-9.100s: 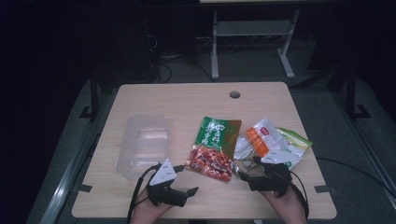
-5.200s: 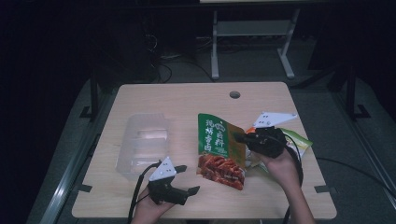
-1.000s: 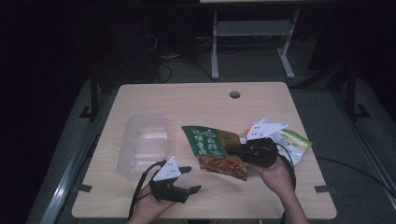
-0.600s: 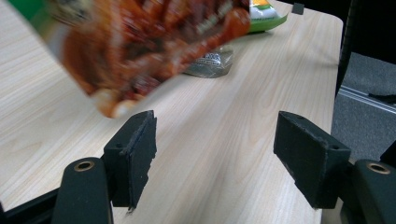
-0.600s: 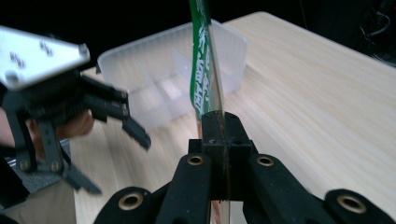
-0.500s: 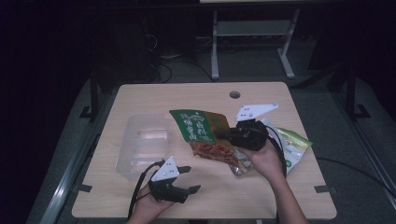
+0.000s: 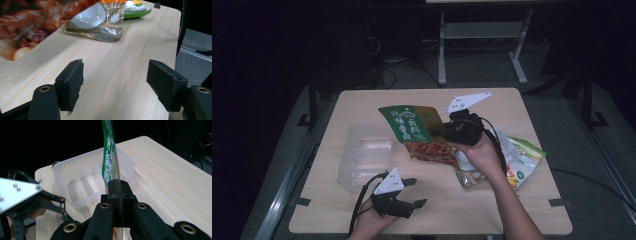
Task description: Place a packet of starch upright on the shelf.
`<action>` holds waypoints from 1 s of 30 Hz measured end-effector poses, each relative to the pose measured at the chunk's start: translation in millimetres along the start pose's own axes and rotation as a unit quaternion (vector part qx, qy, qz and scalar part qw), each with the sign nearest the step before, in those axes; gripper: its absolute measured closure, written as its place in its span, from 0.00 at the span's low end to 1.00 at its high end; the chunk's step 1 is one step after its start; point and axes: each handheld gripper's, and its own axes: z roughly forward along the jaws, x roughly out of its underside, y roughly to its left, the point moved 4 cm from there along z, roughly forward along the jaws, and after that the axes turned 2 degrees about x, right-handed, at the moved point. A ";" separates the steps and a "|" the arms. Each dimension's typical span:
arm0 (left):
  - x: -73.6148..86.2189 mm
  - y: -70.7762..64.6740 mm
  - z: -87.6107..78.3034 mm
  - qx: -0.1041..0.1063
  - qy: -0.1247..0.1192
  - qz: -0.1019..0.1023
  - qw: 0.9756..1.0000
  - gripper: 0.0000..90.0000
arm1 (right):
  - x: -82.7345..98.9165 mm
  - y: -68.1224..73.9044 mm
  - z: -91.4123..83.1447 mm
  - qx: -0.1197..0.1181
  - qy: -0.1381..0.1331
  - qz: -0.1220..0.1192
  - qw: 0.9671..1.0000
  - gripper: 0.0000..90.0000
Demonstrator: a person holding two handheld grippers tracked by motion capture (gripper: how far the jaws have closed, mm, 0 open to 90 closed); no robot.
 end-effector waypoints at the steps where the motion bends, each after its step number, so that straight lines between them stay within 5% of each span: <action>1: 0.1 -0.6 0.1 0.001 0.002 0.002 1.000 0.32 | -3.1 0.3 1.3 -0.001 0.002 0.002 1.000 1.00; 9: 0.7 -0.4 0.7 -0.003 0.005 0.007 1.000 0.32 | -29.0 -2.5 16.8 -0.005 -0.002 -0.003 1.000 1.00; 30: 3.0 4.1 0.4 -0.004 -0.005 -0.009 1.000 0.32 | -89.7 3.9 113.0 -0.027 -0.003 -0.005 1.000 1.00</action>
